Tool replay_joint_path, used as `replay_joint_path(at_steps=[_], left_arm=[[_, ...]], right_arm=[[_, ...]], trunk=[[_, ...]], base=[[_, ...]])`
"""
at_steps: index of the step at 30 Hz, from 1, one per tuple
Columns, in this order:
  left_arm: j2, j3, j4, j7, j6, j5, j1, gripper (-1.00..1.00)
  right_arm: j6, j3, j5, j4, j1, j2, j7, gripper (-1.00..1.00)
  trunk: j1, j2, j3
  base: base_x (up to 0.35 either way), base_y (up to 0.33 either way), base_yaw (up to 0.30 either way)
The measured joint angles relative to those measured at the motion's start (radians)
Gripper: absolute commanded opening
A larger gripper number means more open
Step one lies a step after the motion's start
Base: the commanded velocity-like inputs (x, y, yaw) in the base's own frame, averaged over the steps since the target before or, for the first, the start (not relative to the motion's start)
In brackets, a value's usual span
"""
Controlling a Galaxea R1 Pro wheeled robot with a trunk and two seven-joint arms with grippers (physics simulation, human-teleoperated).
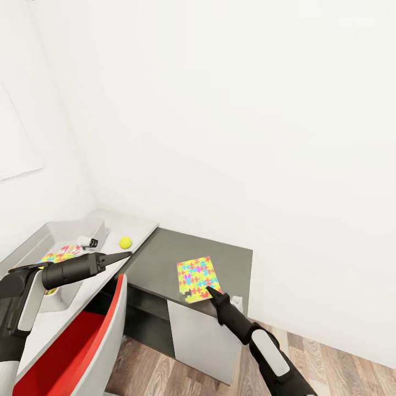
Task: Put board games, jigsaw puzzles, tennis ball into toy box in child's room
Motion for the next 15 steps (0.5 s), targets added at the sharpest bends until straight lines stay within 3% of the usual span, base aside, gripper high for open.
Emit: replay_joint_path(at_steps=[7,15], left_arm=[[0.001,0.000,0.000,0.000,0.000,0.000,0.000,1.00],[0.002,0.000,0.000,0.000,0.000,0.000,0.000,1.00]], right_arm=[[0.202,-0.015,-0.016,-0.014,-0.011,-0.059,-0.122,-1.00],[0.333,-0.055,-0.021,-0.032,-0.027,-0.075,-0.143,-1.00]], trunk=[[-0.027,0.049,0.022],[-0.058,0.105,0.047]], base=[[0.000,0.000,0.000],[0.000,0.000,0.000]])
